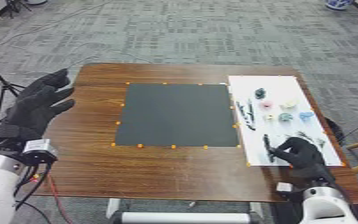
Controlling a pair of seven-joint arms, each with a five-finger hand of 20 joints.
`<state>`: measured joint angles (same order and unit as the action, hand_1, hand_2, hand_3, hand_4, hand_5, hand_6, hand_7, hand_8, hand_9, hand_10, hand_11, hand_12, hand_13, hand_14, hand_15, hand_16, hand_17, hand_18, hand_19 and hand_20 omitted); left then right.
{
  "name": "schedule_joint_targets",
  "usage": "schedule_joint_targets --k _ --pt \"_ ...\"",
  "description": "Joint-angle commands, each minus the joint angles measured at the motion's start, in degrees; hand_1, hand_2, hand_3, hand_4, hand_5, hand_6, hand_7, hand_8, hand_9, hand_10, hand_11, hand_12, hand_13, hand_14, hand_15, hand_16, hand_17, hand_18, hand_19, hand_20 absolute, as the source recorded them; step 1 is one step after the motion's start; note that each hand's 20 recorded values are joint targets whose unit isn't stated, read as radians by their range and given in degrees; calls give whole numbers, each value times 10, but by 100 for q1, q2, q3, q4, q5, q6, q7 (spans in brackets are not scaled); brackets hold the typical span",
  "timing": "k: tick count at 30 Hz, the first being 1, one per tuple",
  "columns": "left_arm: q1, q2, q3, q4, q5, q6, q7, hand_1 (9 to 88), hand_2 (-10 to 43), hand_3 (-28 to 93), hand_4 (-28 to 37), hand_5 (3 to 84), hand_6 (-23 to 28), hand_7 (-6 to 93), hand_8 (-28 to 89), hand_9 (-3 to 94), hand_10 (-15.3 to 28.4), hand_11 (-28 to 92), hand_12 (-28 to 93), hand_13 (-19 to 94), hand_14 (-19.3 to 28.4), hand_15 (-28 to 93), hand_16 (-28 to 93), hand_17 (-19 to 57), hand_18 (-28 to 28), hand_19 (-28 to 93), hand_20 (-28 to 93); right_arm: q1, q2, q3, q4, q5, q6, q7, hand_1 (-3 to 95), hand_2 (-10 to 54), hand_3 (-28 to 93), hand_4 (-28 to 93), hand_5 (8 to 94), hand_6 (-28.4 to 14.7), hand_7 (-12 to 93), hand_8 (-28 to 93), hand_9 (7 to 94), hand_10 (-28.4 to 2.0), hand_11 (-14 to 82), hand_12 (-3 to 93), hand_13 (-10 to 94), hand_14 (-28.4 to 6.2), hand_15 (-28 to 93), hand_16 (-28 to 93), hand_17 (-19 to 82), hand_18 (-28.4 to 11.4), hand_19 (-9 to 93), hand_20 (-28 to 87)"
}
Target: Arrange flowers
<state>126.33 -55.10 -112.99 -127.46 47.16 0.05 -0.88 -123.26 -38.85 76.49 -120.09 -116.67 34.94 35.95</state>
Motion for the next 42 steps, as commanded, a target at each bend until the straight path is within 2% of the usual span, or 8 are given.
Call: schedule_joint_targets --k 1,4,7,11,16,23,28,42 --pt "79 -28 -89 -31 -174 -28 34 293 -92 664 -254 212 11 227 -110 144 82 228 200 63 113 448 -51 -102 184 395 123 228 18 -285 -46 -2081 -700 456 214 -95 755 -283 478 -29 610 -210 477 -143 711 613 454 -165 844 502 221 -220 811 555" --pt "32 1 -89 -23 -146 -48 17 292 -93 665 -255 213 11 227 -109 145 82 228 200 64 113 448 -50 -102 184 395 123 366 231 -394 -53 -1964 -1027 511 202 -95 760 -283 480 -31 613 -214 476 -144 710 625 450 -168 846 511 217 -222 812 560" --pt "73 27 -110 -45 -178 -26 22 291 -92 666 -255 214 11 225 -109 146 83 228 201 65 113 448 -50 -102 184 395 122 795 418 -609 -46 -1738 -1822 543 195 -95 764 -283 482 -32 612 -215 471 -146 709 628 447 -171 848 511 215 -222 812 562" --pt "121 51 -141 -68 -187 -1 14 289 -90 666 -255 214 11 225 -109 147 84 228 201 66 113 447 -50 -102 184 395 122 1080 917 -792 13 -1642 -2418 508 178 -95 776 -283 504 -31 605 -210 485 -148 710 616 457 -176 853 501 218 -228 817 564" --pt "117 79 -128 -79 -146 -5 23 288 -88 666 -254 214 11 224 -108 147 84 228 200 66 113 447 -49 -102 184 395 122 814 1360 -439 1 -1732 -2234 500 168 -95 788 -283 507 -34 602 -206 486 -150 706 624 458 -178 851 506 219 -230 819 563" --pt "283 49 -282 -141 -159 68 30 289 -88 667 -253 214 10 223 -108 148 83 227 200 67 113 447 -49 -102 184 395 122 896 1540 -335 -82 -1616 -2659 350 163 -95 800 -283 510 -33 601 -204 486 -150 706 618 459 -179 851 501 221 -230 820 562" --pt "259 63 -289 -141 -155 101 40 289 -88 667 -254 215 11 222 -108 149 83 226 200 67 113 447 -49 -102 185 395 121 979 1505 -286 -143 -1416 -2825 97 159 -95 795 -283 512 -34 597 -204 485 -151 702 616 459 -180 850 500 222 -231 820 559" --pt "286 71 -289 -163 -178 91 68 284 -86 671 -254 216 11 220 -106 150 84 226 200 67 114 445 -48 -102 185 395 122 1894 1801 -1260 151 -1373 -3412 -21 114 -95 784 -283 520 -38 591 -193 495 -152 695 606 471 -180 845 488 231 -232 827 552"
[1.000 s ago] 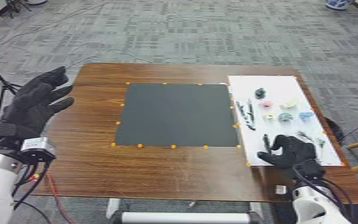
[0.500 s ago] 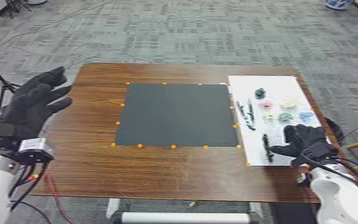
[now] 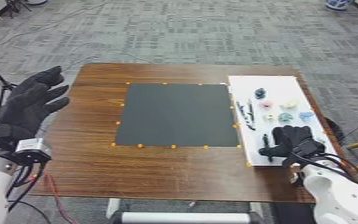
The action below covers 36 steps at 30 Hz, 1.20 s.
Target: Arrange flowers
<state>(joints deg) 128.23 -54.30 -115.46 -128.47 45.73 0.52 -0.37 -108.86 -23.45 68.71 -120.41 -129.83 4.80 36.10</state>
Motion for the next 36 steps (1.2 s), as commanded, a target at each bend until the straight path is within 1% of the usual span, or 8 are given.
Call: schedule_joint_targets --k 1,7,10,14,21,23,26,36 --pt "82 9 -39 -51 -35 61 9 284 -86 672 -254 216 11 220 -106 150 84 226 199 68 114 445 -48 -102 185 395 122 530 294 -585 204 -73 -408 -29 113 -95 785 -283 523 -38 593 -193 495 -152 695 607 471 -181 845 489 231 -232 827 551" --pt "71 37 -56 -56 -50 64 12 283 -85 673 -257 217 11 220 -106 150 83 225 199 68 114 444 -48 -102 185 395 123 658 334 -800 73 -168 -846 60 114 -95 793 -283 537 -38 604 -190 502 -151 693 601 479 -181 842 485 234 -236 827 550" --pt "40 -7 -12 -73 -13 109 112 284 -82 671 -258 217 12 219 -106 150 84 224 199 68 114 443 -48 -102 185 394 122 397 256 -663 -124 -184 -1139 250 140 -95 785 -283 586 -25 637 -184 580 -144 701 610 561 -167 848 497 299 -243 879 551" --pt "73 -33 -71 -87 -15 63 56 282 -84 676 -257 219 12 219 -106 150 84 224 199 68 113 443 -48 -102 185 394 122 233 101 -539 -199 -77 -1324 201 155 -95 787 -283 635 -15 652 -170 643 -138 702 638 602 -158 854 526 348 -249 924 541" --pt "55 -13 -60 -69 -44 113 51 284 -83 675 -258 221 12 220 -107 153 86 223 199 68 114 444 -48 -102 185 392 122 482 -59 -906 -160 -97 -983 -14 236 -95 817 -281 693 0 656 -153 710 -125 693 637 648 -147 855 534 382 -254 932 567" --pt "38 -10 -55 -60 -47 109 43 284 -82 675 -259 221 12 220 -107 153 86 223 199 68 114 444 -48 -102 185 393 122 696 -53 -1187 -63 -210 -742 -40 271 -95 822 -282 733 13 631 -84 740 -116 691 628 675 -139 853 528 403 -252 932 582" --pt "35 -12 -40 -55 -65 118 47 283 -78 673 -259 221 12 220 -107 153 86 223 198 68 114 444 -48 -102 185 393 122 1007 -121 -1444 56 -122 -818 -2 304 -95 818 -282 746 15 572 121 747 -114 689 625 681 -137 853 524 413 -250 932 588" --pt "63 -26 -25 -69 -87 130 67 279 -72 673 -259 222 13 217 -106 154 86 222 199 68 115 442 -49 -103 186 393 123 1272 -145 -1639 281 -58 -805 99 373 -70 843 -250 761 15 528 198 757 -109 683 614 697 -130 847 513 427 -245 932 592"
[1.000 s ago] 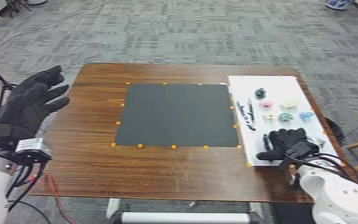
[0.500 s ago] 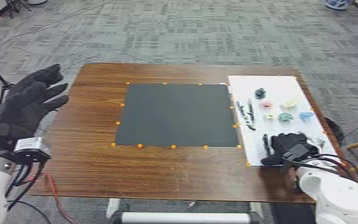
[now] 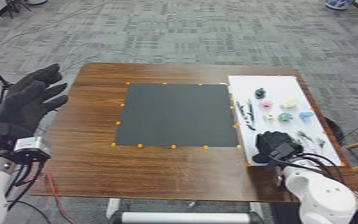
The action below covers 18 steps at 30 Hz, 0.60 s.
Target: Arrange flowers
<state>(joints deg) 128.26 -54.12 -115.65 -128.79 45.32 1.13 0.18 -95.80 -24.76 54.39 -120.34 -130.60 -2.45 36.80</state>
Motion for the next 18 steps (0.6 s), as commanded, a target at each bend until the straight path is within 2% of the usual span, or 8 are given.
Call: schedule_joint_targets --k 1,7,11,16,18 --pt "58 -48 -2 -35 -51 62 7 278 -71 673 -259 222 13 217 -106 154 86 222 199 68 116 442 -49 -103 186 393 122 -57 -10 -172 270 -37 -84 51 373 -61 843 -238 767 15 521 204 761 -108 682 614 701 -129 847 512 431 -245 932 596" --pt "54 -48 19 -33 -54 90 11 275 -69 676 -258 223 13 216 -105 154 87 225 199 69 116 441 -48 -104 186 393 123 -356 -32 493 90 84 -399 289 325 -52 881 -114 805 15 545 248 806 -114 705 605 742 -126 863 521 464 -253 932 659" --pt "73 -57 -17 -40 -57 69 8 276 -68 675 -259 223 13 215 -105 154 87 224 198 69 116 441 -48 -104 187 393 123 -644 35 997 -59 186 -387 303 303 -56 900 -72 813 10 559 258 818 -116 714 606 750 -127 870 525 472 -256 932 683" --pt "64 -53 -11 -32 -61 72 4 275 -65 674 -258 223 13 214 -104 154 87 226 198 69 115 441 -48 -104 187 393 123 -945 108 1413 -157 159 -11 288 295 -57 907 -61 811 11 570 264 820 -114 718 606 750 -130 874 528 475 -257 932 692" --pt "66 -52 -7 -29 -55 67 7 274 -66 675 -258 223 13 214 -104 154 88 225 197 69 115 440 -48 -104 187 393 123 -1104 56 1699 -212 293 -85 165 294 -57 908 -61 811 10 570 263 820 -115 719 605 751 -130 875 527 475 -257 932 692"
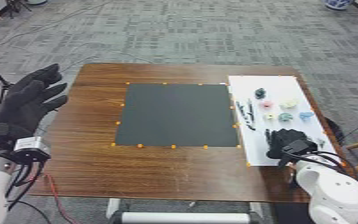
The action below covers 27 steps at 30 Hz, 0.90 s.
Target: Arrange flowers
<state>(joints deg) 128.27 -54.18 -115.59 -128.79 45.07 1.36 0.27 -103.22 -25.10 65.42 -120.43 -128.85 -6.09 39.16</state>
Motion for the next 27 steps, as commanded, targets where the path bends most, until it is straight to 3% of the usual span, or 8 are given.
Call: schedule_joint_targets --k 1,4,5,6,8,14,27 --pt "67 -50 -16 -30 -41 39 0 275 -66 675 -258 223 13 214 -104 154 88 225 197 69 115 441 -47 -104 187 393 123 -353 104 578 -203 101 365 -24 294 -55 908 -61 811 10 571 262 820 -115 720 604 751 -130 875 528 475 -257 932 693" --pt "67 -54 -13 -29 -40 34 6 275 -64 673 -260 223 13 213 -104 154 88 225 197 69 115 441 -47 -104 187 393 123 -345 76 638 -217 118 218 91 309 -38 874 -123 786 16 580 244 796 -110 719 618 741 -129 874 534 468 -251 932 686" --pt "72 -52 -15 -34 -43 37 9 275 -64 674 -259 223 13 213 -104 154 88 225 197 69 116 441 -47 -104 187 393 123 -356 70 682 -211 216 176 76 283 -59 860 -189 779 14 576 166 785 -108 714 623 732 -130 871 533 464 -250 932 679" --pt "74 -54 -22 -35 -40 30 4 275 -64 673 -259 223 13 212 -104 154 88 225 197 69 116 441 -47 -104 187 394 123 -351 80 676 -184 257 216 72 253 -69 847 -213 777 10 595 -18 778 -109 706 627 726 -130 867 534 458 -249 932 673" --pt "84 -53 -21 -40 -47 35 19 275 -64 672 -259 223 13 212 -104 155 88 225 197 69 116 442 -47 -104 187 394 123 -301 111 598 -136 204 228 126 219 -80 823 -229 768 2 552 -92 763 -112 692 627 709 -131 859 529 448 -246 932 660" --pt "57 -40 -9 -27 -40 42 17 273 -62 672 -259 223 14 212 -103 155 88 223 197 69 116 440 -47 -105 188 394 123 -82 66 410 -2 243 87 148 154 -87 793 -261 766 -4 493 -99 747 -116 681 628 696 -137 853 523 437 -243 932 642" --pt "71 -40 4 -42 -51 60 27 270 -62 674 -259 223 13 210 -103 155 89 221 198 70 116 438 -45 -105 188 393 123 950 -26 -705 420 234 -171 115 160 -95 794 -275 752 -5 464 -92 729 -120 672 626 682 -137 844 518 423 -241 932 620"
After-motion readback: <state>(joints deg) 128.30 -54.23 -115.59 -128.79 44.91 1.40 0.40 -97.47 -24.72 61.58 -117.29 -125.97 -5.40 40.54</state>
